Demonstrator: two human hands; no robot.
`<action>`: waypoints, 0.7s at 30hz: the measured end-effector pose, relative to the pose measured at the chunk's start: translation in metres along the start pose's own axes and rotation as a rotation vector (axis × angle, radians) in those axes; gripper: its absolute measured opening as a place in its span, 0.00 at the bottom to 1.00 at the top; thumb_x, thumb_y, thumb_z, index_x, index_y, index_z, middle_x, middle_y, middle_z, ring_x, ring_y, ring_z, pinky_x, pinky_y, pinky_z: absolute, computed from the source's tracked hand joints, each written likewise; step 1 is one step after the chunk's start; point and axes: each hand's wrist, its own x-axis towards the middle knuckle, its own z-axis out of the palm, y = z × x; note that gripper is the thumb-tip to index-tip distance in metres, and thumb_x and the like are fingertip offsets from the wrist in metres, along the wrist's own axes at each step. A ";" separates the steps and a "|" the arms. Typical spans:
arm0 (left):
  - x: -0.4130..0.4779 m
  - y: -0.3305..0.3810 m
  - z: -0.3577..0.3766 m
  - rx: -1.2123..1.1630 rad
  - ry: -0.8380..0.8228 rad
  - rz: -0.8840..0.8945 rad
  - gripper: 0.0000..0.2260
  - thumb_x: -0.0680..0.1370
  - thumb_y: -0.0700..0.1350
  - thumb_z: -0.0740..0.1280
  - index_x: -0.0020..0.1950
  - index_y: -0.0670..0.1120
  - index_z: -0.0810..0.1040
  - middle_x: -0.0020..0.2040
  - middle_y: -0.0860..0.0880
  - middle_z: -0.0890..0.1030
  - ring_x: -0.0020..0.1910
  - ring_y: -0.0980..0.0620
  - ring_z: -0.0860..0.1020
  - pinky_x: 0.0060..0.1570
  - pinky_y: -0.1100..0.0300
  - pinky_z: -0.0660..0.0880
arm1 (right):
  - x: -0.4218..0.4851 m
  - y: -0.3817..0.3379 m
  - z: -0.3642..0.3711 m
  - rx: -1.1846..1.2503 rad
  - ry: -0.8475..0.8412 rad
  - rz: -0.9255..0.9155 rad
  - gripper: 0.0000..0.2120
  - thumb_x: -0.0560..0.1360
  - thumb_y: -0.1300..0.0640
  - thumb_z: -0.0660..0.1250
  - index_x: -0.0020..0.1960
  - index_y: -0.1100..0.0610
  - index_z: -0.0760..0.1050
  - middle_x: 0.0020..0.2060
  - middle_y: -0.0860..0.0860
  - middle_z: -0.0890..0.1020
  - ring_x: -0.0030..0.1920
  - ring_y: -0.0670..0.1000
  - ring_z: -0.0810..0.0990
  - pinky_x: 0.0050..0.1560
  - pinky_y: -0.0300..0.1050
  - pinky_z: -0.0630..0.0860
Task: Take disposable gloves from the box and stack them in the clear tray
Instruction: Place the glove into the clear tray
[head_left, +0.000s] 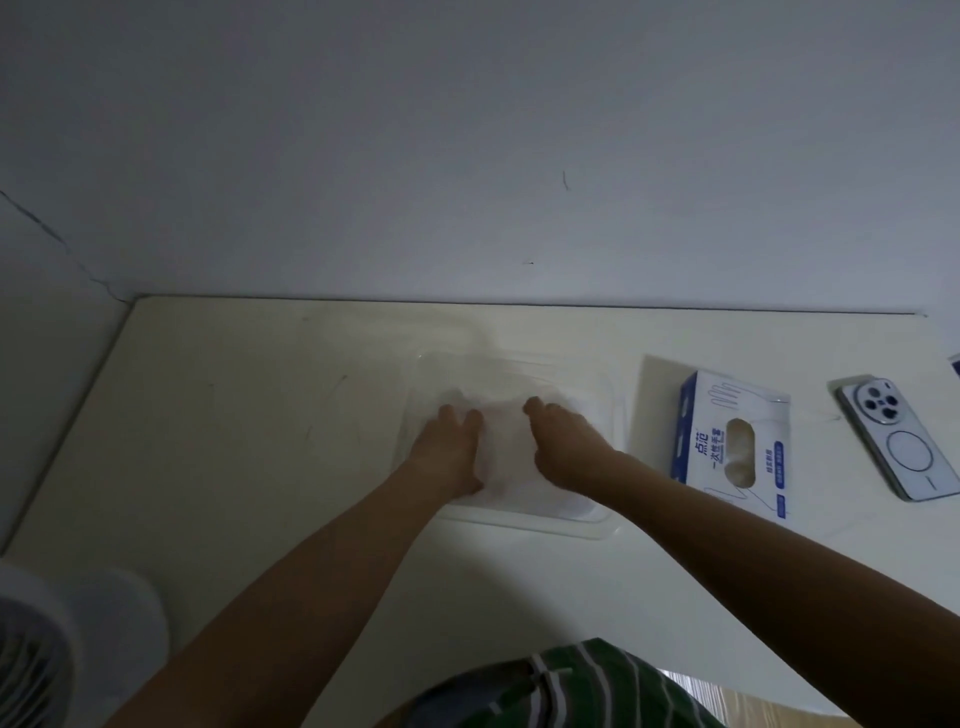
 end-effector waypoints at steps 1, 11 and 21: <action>0.002 -0.001 0.002 0.005 -0.004 0.000 0.41 0.71 0.52 0.75 0.76 0.46 0.56 0.69 0.38 0.60 0.64 0.37 0.69 0.61 0.50 0.71 | 0.000 0.001 0.000 -0.033 -0.014 0.037 0.21 0.75 0.68 0.60 0.67 0.63 0.62 0.60 0.61 0.73 0.57 0.60 0.75 0.53 0.47 0.73; 0.021 0.001 0.023 0.077 -0.052 -0.075 0.51 0.70 0.59 0.72 0.78 0.43 0.42 0.73 0.39 0.51 0.71 0.38 0.58 0.70 0.50 0.63 | 0.013 0.002 0.031 -0.206 -0.213 0.084 0.46 0.73 0.58 0.71 0.77 0.66 0.42 0.73 0.65 0.53 0.71 0.64 0.60 0.64 0.48 0.68; 0.014 0.006 -0.014 -0.055 -0.121 -0.089 0.38 0.74 0.59 0.69 0.77 0.46 0.57 0.75 0.40 0.61 0.72 0.41 0.65 0.67 0.52 0.68 | -0.005 -0.011 -0.002 -0.153 -0.217 0.038 0.37 0.77 0.62 0.66 0.77 0.69 0.47 0.71 0.67 0.62 0.69 0.62 0.68 0.65 0.46 0.70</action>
